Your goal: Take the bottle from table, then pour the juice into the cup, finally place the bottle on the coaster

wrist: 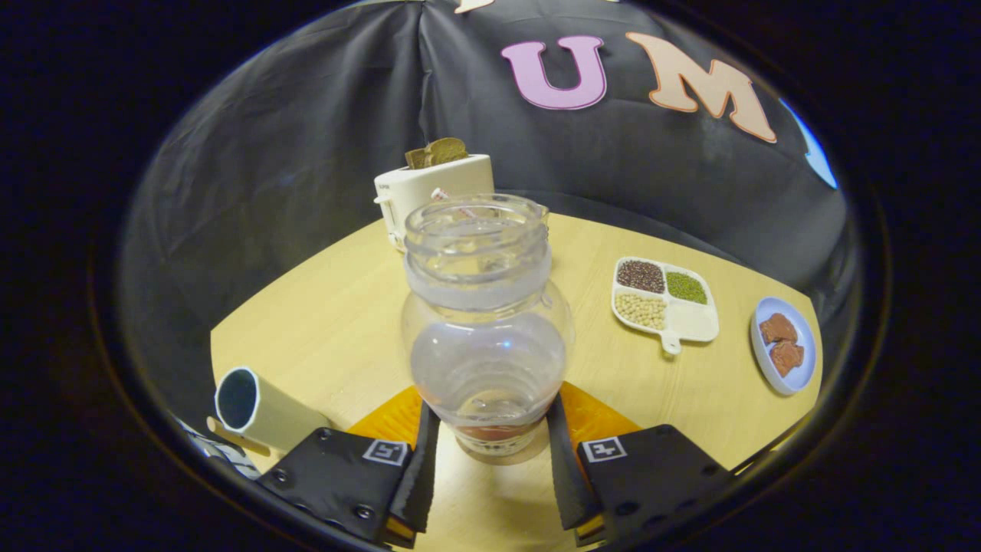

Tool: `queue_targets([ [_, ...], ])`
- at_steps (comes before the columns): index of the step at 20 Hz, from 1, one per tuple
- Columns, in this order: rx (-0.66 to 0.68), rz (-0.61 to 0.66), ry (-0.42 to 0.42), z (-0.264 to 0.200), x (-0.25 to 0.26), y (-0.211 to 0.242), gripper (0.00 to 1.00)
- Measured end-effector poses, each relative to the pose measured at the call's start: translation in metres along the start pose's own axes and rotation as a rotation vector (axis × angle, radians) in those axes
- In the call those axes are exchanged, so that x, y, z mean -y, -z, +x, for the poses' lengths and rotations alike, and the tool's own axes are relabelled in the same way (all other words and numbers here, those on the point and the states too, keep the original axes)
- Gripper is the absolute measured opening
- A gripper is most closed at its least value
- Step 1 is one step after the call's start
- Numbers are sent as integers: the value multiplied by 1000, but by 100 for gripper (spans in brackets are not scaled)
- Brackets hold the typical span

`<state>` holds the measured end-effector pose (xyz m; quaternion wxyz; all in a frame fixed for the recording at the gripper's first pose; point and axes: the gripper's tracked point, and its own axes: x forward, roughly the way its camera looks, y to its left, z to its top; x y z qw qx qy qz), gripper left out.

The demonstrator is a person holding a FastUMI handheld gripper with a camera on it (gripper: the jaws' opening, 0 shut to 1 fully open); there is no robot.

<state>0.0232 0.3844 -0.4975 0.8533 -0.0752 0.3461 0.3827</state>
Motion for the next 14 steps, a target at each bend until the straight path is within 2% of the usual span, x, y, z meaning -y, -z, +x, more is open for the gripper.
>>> queue_targets([
  [11, 18, 25, 39, 3, 0, 1, 74],
  [14, 0, 19, 58, 3, 0, 3, 80],
])
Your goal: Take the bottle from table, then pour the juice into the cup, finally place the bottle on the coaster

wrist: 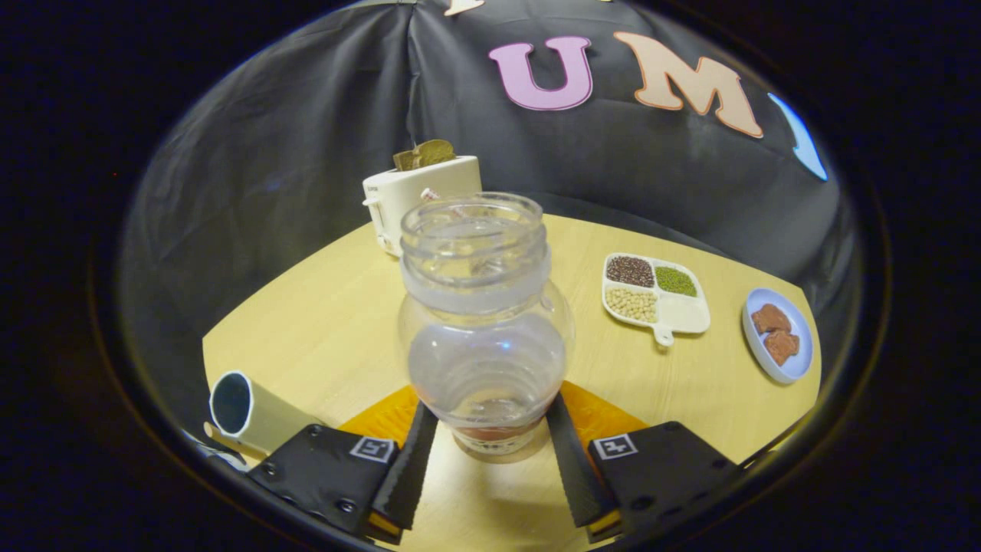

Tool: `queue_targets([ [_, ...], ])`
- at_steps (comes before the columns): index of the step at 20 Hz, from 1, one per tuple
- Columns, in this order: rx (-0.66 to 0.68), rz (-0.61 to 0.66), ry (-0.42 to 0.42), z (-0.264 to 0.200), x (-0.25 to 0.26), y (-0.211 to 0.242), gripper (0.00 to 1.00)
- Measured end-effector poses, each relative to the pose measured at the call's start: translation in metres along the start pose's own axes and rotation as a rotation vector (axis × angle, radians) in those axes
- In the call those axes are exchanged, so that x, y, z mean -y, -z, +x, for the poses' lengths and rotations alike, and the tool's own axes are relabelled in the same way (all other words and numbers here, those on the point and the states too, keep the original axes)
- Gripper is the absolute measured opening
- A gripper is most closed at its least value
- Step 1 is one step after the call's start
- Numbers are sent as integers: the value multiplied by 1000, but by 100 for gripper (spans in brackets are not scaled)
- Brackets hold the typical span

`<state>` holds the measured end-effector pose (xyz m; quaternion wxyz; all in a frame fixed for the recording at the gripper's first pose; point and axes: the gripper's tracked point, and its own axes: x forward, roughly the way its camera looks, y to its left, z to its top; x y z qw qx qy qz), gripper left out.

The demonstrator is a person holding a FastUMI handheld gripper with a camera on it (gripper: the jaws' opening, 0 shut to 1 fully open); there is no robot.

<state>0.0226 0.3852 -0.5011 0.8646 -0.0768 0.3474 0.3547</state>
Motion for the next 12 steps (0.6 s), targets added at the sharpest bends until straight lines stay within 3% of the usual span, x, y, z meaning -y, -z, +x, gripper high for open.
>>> queue_targets([
  [9, 19, -43, -14, -12, -13, -14, 98],
  [12, 52, -82, -11, -22, -14, -30, 98],
])
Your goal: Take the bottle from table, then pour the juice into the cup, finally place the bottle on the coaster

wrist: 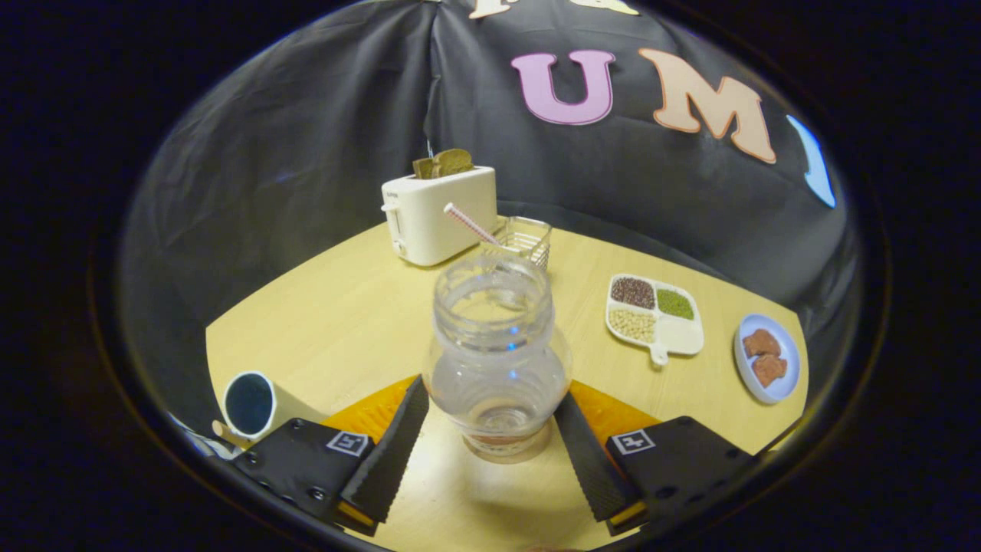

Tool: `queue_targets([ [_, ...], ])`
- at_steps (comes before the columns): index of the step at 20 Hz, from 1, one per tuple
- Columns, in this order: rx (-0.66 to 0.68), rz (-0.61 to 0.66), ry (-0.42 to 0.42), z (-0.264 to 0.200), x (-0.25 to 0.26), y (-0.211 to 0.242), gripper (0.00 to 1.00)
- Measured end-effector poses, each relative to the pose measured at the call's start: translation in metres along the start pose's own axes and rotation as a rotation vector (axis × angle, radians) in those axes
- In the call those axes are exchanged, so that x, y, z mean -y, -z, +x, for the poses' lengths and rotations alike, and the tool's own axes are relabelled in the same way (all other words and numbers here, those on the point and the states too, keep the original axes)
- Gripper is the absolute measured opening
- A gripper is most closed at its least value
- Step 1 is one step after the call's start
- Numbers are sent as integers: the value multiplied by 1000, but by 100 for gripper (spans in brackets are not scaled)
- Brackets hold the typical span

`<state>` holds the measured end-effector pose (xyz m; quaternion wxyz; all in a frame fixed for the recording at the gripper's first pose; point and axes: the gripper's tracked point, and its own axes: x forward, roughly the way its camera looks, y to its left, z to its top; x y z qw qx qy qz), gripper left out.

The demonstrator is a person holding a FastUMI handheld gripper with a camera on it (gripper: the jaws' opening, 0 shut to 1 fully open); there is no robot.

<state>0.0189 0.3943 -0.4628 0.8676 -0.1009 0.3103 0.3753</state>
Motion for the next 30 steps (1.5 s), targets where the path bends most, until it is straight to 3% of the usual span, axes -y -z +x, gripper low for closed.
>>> queue_targets([
  [7, 100, -31, 21, -30, 0, -49, 98],
  [14, 235, -11, 52, -89, 14, -103, 98],
  [20, 353, -19, 169, -165, 40, -144, 98],
  [25, 457, 40, 314, -237, 85, -174, 98],
  [30, 507, 108, 448, -300, 131, -178, 98],
])
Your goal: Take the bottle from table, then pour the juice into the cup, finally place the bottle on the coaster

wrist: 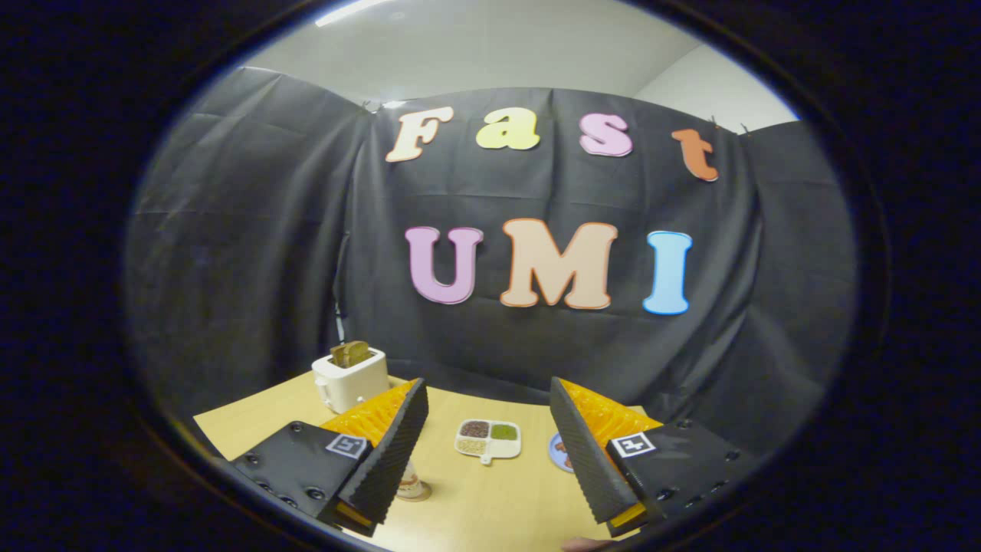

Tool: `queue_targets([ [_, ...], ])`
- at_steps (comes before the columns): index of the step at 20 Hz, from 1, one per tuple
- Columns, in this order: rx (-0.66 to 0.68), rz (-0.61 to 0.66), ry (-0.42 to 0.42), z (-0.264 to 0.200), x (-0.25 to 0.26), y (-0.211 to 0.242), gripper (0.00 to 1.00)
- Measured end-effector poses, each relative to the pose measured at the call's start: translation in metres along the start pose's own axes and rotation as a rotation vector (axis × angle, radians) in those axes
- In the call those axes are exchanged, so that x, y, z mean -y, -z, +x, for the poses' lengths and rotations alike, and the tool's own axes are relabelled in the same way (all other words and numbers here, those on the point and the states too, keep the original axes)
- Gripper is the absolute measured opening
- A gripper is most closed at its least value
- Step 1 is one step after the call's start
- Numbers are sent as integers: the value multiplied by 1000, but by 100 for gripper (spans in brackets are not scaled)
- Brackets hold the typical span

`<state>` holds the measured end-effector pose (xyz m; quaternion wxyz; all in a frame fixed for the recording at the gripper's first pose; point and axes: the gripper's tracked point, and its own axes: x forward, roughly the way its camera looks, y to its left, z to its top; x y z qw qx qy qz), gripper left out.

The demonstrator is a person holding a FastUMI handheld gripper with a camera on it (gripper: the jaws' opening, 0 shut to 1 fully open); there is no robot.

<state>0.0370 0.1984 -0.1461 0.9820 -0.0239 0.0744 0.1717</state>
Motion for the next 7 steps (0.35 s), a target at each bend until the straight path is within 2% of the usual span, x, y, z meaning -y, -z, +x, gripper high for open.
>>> queue_targets([
  [7, 51, 38, 169, -48, 88, -39, 98],
])
